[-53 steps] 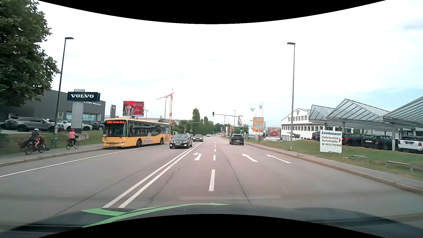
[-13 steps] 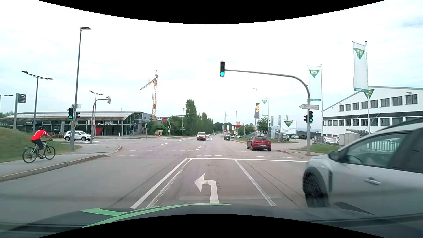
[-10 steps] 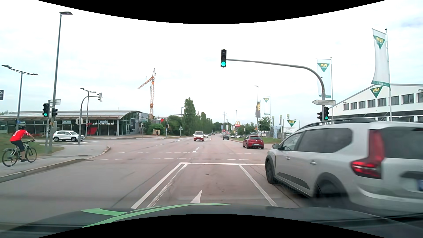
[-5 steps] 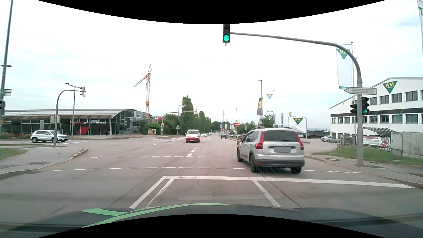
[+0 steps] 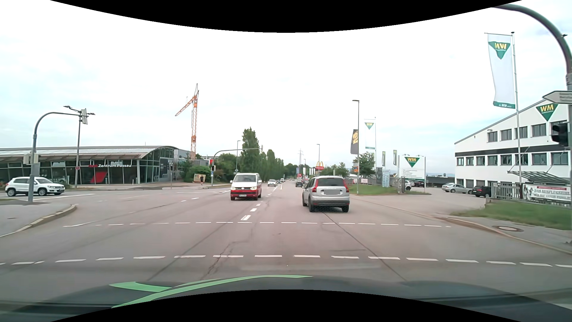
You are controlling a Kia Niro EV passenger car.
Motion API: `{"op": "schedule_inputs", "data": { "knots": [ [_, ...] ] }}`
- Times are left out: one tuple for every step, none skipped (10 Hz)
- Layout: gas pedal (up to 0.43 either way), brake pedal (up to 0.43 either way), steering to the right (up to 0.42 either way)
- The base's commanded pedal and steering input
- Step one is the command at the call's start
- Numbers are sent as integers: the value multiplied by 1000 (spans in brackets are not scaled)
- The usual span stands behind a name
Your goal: Follow the waypoints while adhering to traffic rules and regulations
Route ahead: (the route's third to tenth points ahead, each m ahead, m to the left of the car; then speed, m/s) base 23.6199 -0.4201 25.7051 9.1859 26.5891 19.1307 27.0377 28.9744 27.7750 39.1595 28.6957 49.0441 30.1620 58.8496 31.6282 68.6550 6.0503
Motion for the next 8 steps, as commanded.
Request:
{"op": "schedule_inputs", "data": {
  "knots": [
    [0, 226, 11],
    [0, 232, 11],
    [0, 232, 11],
    [0, 238, 9],
    [0, 244, 7],
    [0, 244, 5],
    [0, 250, 4],
    [0, 250, 3]
  ]
}}
